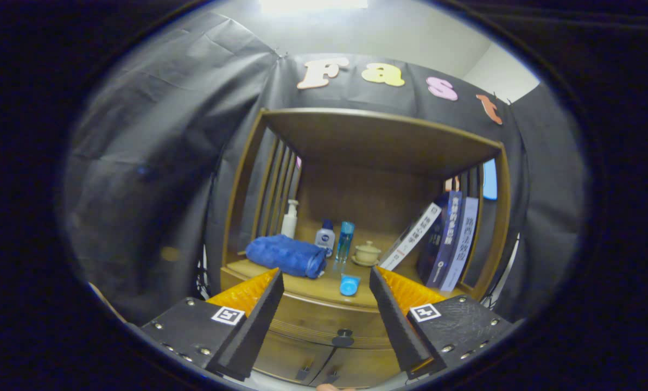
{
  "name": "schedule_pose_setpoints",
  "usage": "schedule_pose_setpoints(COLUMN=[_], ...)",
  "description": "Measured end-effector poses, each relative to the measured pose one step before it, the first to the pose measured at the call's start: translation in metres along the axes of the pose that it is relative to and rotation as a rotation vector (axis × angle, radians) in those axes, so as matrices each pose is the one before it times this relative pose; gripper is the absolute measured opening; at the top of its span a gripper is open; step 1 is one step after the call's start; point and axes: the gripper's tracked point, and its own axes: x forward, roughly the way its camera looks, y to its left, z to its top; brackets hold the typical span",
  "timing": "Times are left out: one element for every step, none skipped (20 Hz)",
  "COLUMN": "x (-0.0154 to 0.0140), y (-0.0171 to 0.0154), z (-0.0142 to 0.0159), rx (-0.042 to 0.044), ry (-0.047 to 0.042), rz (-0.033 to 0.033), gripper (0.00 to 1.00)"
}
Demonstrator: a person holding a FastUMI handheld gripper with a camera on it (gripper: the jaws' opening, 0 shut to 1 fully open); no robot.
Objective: Pull open the drawer, take out the items inside it, and place them on the countertop above the cabinet.
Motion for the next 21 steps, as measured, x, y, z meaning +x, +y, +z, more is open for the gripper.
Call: schedule_pose_setpoints(x=[-0.01571, -0.01402, -0.01938, -0.01715, -0.01471, -0.01296, -0.01169, -0.01134, -0.00933, -0.00887, -0.00755, -0.00626, -0.00549, -0.00441, -0.00388, -0.00162, -0.00023, -0.00027, 0.00077, 0.00091, 0.00242], y=[-0.00052, -0.00319, 0.00373, -0.00216, -0.00184, -0.00196, -0.00153, -0.00204, -0.00303, -0.00247, -0.00436, -0.00484, -0.0064, -0.00616, -0.00548, -0.00587, -0.00708, -0.00552, -0.00461, -0.00544, -0.00742], z=[0.01407, 0.01353, 0.0106, 0.01161, 0.00811, 0.00565, 0.00464, 0.00381, 0.00151, 0.00155, 0.00037, 0.00127, -0.00003, -0.00074, -0.00003, 0.00055, -0.00107, -0.00064, 0.00164, 0.00062, -0.00026], rx=[0.00396, 0.00653, 0.00242, -0.00051, 0.00028, 0.00423, 0.00577, 0.00654, 0.00497, 0.00179, 0.0048, 0.00377, 0.00197, 0.00033, 0.00465, 0.00174, 0.00371, 0.00511, 0.00647, 0.00206, -0.00602], ry=[-0.01267, -0.00428, -0.00901, -0.00909, -0.00711, -0.00206, 0.0014, 0.00492, 0.00831, 0.00882, 0.00774, 0.00104, 0.00066, 0.00139, -0.00338, -0.00353, -0.00401, -0.00105, -0.01078, -0.00612, -0.00889], rz=[0.0144, 0.01554, 0.01006, 0.0061, 0.0027, -0.00075, 0.00166, -0.0017, -0.00081, -0.00046, -0.00629, -0.00775, -0.01331, -0.01157, -0.0106, -0.01299, -0.01261, -0.0107, -0.00619, -0.00479, -0.00627], gripper=[0.95, 0.95, 0.95, 0.95, 0.95, 0.95, 0.95, 0.94, 0.94, 0.94, 0.94, 0.94, 0.94, 0.94, 0.94, 0.94, 0.94, 0.94, 0.94, 0.94, 0.94])
